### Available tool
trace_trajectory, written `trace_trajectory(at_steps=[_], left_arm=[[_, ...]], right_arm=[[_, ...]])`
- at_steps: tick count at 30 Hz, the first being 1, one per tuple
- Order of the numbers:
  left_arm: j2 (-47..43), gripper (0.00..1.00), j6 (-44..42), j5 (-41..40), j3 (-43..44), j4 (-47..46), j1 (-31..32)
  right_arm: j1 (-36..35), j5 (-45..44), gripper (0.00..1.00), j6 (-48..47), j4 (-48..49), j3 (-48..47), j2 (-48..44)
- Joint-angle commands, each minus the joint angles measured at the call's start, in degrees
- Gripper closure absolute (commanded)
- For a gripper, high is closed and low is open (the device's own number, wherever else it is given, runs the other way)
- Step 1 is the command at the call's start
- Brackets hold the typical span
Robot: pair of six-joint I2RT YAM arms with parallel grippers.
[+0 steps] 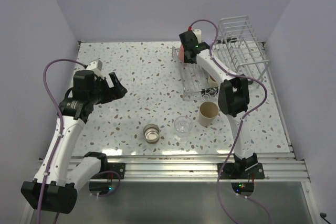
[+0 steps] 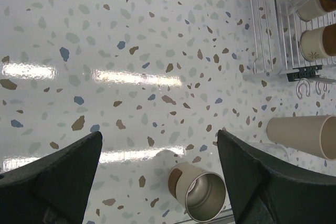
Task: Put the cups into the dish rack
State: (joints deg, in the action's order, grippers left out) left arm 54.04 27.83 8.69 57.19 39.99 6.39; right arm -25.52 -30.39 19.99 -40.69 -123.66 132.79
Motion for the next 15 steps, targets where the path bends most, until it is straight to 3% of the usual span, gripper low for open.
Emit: trace_trajectory(at_steps=[1,15], left_arm=[[-0.78,0.07,-1.47,-0.16,0.03,-0.7,-0.33],[-1.66,0.06,-1.82,-0.95,-0.5,-0.88,-0.33]], right_arm=[[-0.23,-2.04,1.0,0.14,0.43,1.49,-2.71],[-0.15,-3.8,1.0,1.72,-0.53,1.49,-1.66]])
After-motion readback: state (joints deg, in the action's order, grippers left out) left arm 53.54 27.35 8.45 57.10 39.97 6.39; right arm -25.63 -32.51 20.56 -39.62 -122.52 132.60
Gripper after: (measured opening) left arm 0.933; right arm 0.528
